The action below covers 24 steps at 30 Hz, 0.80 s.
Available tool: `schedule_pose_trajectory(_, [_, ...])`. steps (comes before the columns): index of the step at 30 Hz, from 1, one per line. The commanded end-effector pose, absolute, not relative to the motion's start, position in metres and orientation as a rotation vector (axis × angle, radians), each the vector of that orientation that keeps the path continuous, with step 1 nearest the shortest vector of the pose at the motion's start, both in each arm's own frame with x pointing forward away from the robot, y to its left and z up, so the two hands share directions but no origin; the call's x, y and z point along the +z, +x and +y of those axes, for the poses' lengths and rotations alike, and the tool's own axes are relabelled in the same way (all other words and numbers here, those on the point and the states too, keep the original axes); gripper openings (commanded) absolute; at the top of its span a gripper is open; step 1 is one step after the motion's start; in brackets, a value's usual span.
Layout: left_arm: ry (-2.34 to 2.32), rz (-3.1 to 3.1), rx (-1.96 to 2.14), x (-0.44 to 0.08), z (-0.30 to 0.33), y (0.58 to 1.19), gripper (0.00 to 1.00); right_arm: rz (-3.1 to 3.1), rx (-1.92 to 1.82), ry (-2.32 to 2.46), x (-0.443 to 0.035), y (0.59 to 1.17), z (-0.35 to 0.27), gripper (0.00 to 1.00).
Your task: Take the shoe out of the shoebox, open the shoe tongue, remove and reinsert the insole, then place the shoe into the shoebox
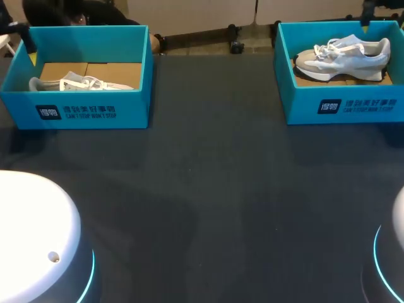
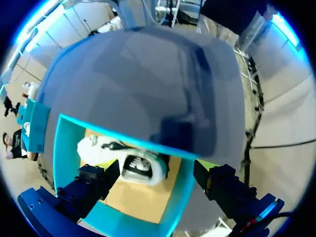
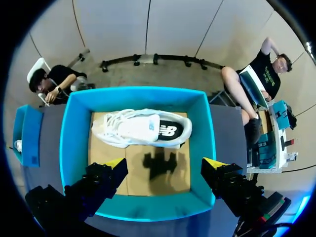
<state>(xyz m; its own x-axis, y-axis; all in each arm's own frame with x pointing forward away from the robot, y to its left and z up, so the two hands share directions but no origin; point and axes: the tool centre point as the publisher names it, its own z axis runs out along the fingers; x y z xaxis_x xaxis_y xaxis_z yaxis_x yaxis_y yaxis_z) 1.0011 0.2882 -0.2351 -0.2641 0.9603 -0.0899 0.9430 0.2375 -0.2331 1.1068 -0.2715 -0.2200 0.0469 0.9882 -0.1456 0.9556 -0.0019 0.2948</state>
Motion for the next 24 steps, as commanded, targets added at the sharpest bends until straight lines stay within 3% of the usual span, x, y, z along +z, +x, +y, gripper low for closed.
schedule_pose_trajectory(1, [-1.864,-2.377,0.513,-0.234,0.293,1.001,1.0,1.999,0.107,2.065,-0.232,1.123,-0.281,1.0])
schedule_pose_trajectory(13, [-1.882,-2.294,0.727,-0.228,0.255,0.961,1.0,2.047,0.057,2.084,-0.261,1.133,-0.296,1.0])
schedule_pose_trajectory(24, [-1.916,-2.296,0.655,-0.217,0.218,0.927,1.0,2.081,0.034,2.069,-0.279,1.136,-0.304,1.0])
